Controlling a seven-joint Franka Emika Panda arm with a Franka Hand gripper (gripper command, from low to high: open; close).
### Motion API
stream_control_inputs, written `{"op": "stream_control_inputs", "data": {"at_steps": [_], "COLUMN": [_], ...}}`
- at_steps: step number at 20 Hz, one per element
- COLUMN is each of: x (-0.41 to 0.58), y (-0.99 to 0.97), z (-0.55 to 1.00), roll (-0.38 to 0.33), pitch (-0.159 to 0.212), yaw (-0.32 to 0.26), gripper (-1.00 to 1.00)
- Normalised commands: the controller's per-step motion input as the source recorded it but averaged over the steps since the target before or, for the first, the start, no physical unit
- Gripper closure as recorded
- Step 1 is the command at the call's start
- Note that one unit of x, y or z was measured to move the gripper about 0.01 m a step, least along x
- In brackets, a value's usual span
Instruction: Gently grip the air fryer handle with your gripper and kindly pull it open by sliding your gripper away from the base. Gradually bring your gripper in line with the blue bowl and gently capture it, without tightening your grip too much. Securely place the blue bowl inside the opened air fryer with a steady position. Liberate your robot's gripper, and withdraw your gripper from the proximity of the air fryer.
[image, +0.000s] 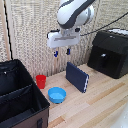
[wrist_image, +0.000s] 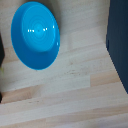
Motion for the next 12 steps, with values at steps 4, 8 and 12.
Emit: {"op": "stream_control_inputs", "data": {"at_steps": [4,8,12], "x": [0.003,0.066,0.162], "y": [0.02,-0.03,-0.02], "z": [-0.01,0.00,0.02], "roll": [-0.007,-0.012,-0.080], "pitch": [-0.018,-0.032,-0.060], "yaw": [-0.368,-0.375,-0.365], "gripper": [-1.00,-1.00,-1.00]}}
